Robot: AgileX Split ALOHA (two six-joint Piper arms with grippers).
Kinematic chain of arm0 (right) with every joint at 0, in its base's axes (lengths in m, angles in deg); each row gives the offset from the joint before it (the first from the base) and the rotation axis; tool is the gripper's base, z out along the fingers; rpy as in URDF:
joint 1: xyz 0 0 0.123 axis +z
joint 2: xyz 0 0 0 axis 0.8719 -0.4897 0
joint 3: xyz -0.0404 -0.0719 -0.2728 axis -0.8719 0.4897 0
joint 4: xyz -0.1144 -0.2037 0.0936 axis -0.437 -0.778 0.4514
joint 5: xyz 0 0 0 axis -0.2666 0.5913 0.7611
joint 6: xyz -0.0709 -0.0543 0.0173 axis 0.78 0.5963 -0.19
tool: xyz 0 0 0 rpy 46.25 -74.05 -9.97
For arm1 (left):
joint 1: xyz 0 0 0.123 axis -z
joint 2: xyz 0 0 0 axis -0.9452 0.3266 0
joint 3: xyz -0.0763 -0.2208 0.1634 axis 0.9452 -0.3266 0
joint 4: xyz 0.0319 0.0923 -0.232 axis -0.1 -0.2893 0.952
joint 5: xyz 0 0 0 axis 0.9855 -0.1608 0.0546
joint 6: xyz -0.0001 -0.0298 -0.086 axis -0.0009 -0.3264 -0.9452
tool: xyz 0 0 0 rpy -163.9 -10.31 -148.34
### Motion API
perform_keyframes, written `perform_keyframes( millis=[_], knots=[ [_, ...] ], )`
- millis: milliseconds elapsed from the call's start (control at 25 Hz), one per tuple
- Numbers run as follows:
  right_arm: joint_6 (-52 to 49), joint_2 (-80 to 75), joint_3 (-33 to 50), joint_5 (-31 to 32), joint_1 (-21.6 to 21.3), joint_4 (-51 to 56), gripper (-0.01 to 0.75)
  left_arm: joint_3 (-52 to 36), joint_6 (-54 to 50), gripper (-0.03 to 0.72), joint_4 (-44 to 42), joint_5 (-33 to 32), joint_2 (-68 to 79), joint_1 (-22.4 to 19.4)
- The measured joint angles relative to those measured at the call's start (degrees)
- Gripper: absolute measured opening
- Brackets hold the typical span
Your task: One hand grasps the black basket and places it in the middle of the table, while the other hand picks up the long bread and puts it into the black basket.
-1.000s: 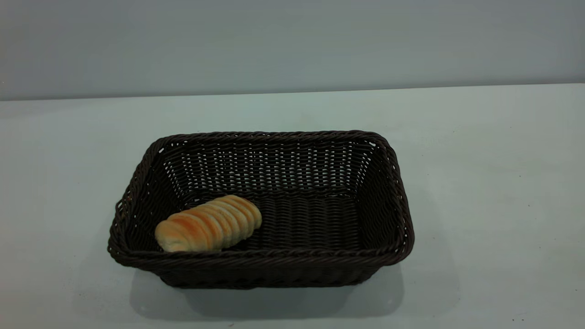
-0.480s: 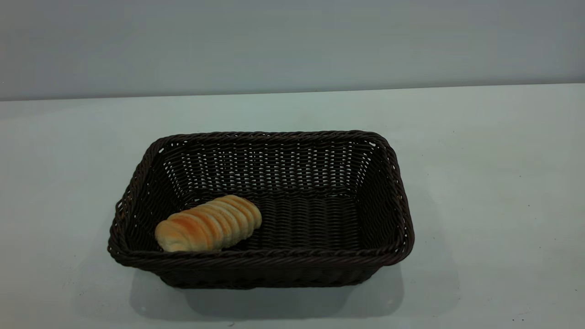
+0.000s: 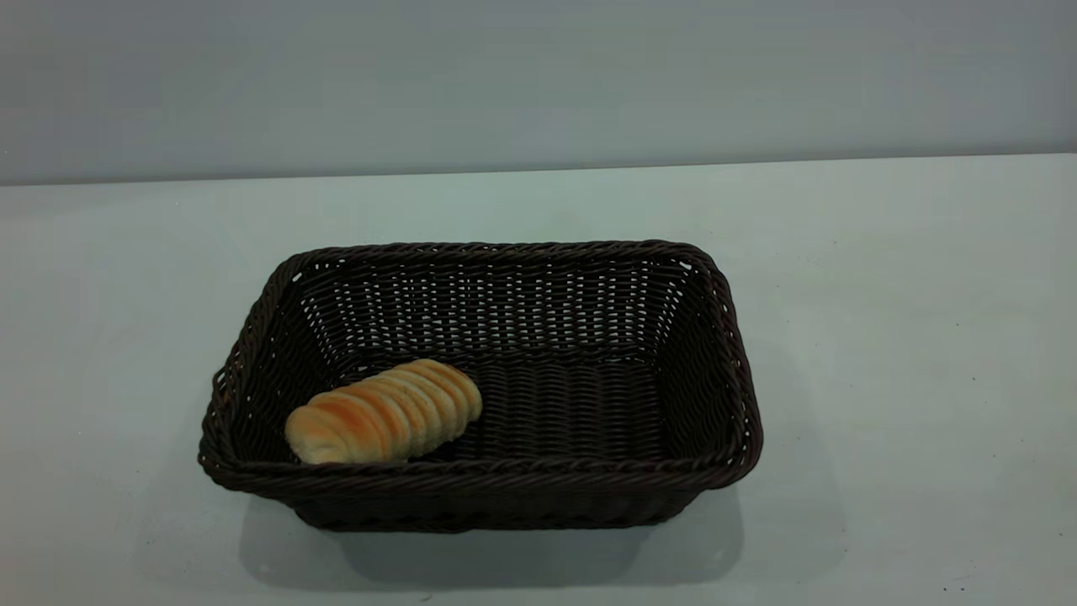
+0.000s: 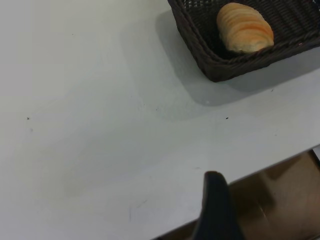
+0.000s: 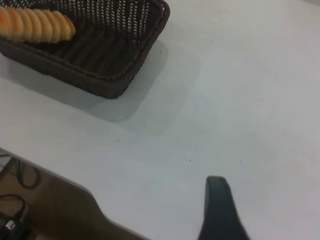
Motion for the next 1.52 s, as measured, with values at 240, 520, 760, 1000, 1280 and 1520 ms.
perform_keyframes(
  millis=[240, 520, 760, 1000, 1280, 1520],
  knots=[
    [-0.1, 0.0, 0.0, 0.0, 0.0, 0.0, 0.506, 0.0, 0.0, 0.555, 0.0, 0.0, -0.1, -0.1],
    [-0.1, 0.0, 0.0, 0.0, -5.8, 0.0, 0.506, 0.0, 0.0, 0.555, 0.0, -0.1, -2.1, -11.6],
    [-0.1, 0.0, 0.0, 0.0, -14.8, 0.0, 0.506, 0.0, 0.0, 0.554, 0.0, -0.2, -4.5, -17.3],
    [-0.1, 0.0, 0.0, 0.0, -18.8, 0.0, 0.506, 0.0, 0.0, 0.554, 0.0, -0.2, -4.5, -17.6],
    [-0.1, 0.0, 0.0, 0.0, -19.1, 0.0, 0.506, 0.0, 0.0, 0.554, 0.0, -0.2, -4.5, -17.6],
    [-0.1, 0.0, 0.0, 0.0, -19.1, 0.0, 0.506, 0.0, 0.0, 0.554, 0.0, -0.2, -4.5, -17.6]
  ],
)
